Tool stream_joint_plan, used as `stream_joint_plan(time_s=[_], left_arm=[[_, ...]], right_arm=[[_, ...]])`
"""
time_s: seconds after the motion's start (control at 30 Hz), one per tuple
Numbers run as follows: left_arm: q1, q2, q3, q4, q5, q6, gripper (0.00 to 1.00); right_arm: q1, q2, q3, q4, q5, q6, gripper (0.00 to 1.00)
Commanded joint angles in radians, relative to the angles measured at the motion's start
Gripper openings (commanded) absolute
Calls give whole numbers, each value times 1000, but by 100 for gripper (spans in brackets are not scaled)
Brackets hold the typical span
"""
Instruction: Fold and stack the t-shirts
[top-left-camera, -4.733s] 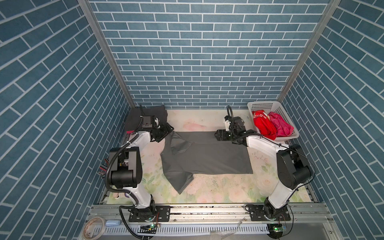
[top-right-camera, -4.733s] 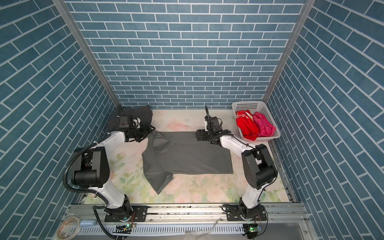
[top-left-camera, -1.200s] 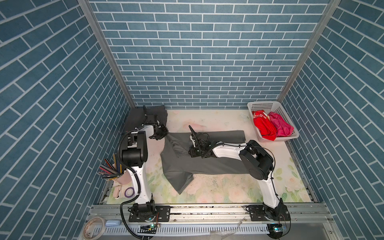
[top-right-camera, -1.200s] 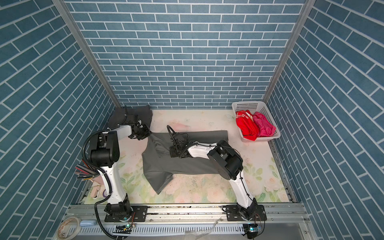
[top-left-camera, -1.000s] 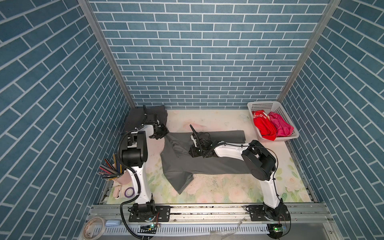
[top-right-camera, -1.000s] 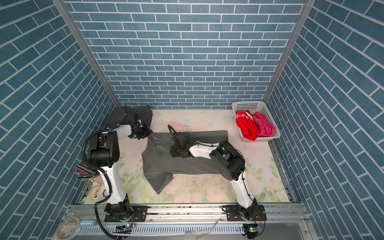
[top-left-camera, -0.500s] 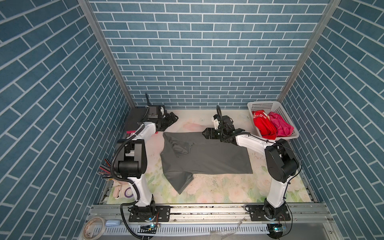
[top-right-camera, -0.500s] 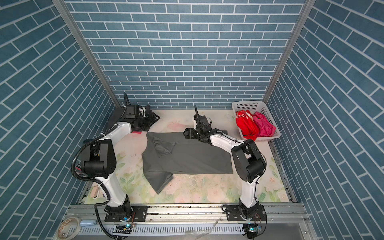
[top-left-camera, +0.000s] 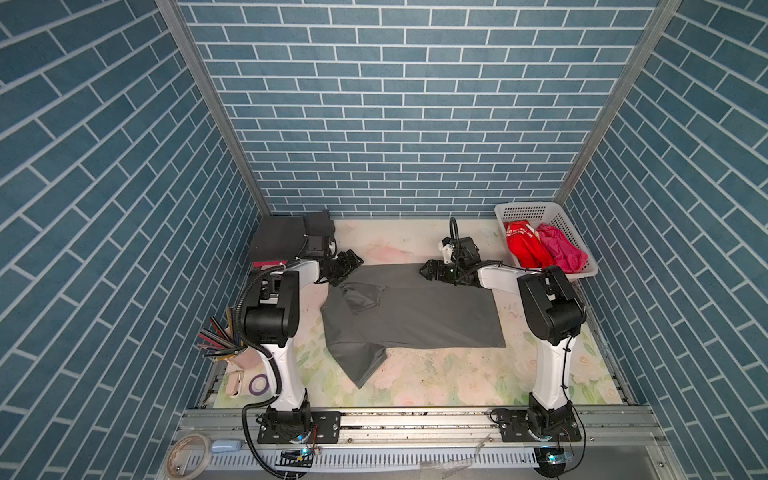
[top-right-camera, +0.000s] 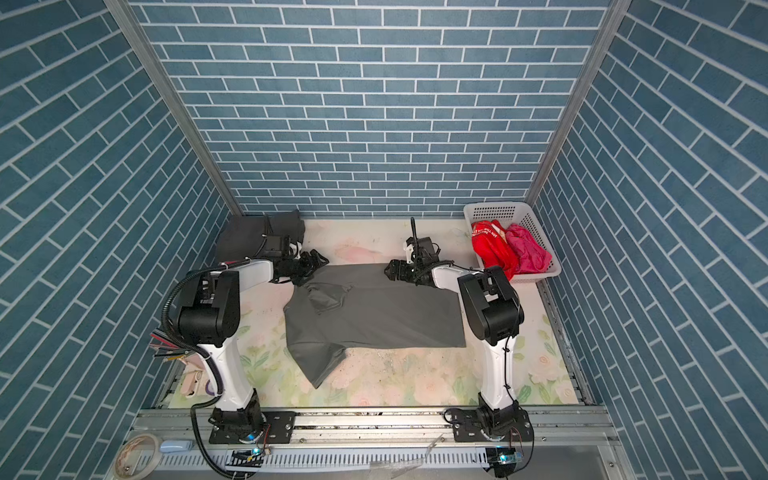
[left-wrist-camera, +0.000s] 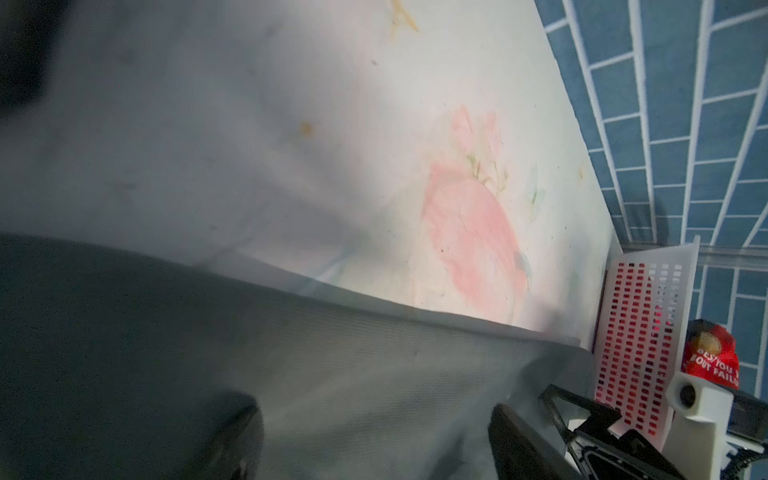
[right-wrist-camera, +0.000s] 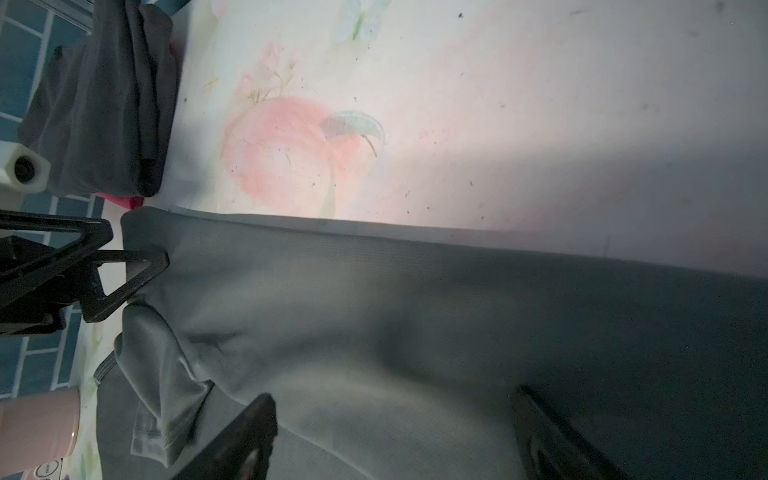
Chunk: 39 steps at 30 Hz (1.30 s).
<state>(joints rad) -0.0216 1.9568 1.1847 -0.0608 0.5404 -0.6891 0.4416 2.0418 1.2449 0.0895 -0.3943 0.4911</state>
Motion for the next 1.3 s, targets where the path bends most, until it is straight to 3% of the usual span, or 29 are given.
stream_joint_plan(time_s=[0.0, 0.33, 0.7, 1.03, 1.27], left_arm=[[40, -30, -56, -17, -23, 20, 87], [106, -26, -58, -74, -67, 60, 88], [42, -142, 57, -193, -81, 124, 87], [-95, -277, -156, -59, 35, 8, 88], [-106, -302, -302, 23, 62, -26, 87]], right_arm=[[-37, 8, -72, -16, 8, -17, 90], [-77, -28, -150, 23, -40, -32, 91], [-76, -232, -168, 18, -125, -21, 94], [-73, -219, -177, 11, -120, -13, 95], [-72, -199, -193, 22, -119, -9, 95]])
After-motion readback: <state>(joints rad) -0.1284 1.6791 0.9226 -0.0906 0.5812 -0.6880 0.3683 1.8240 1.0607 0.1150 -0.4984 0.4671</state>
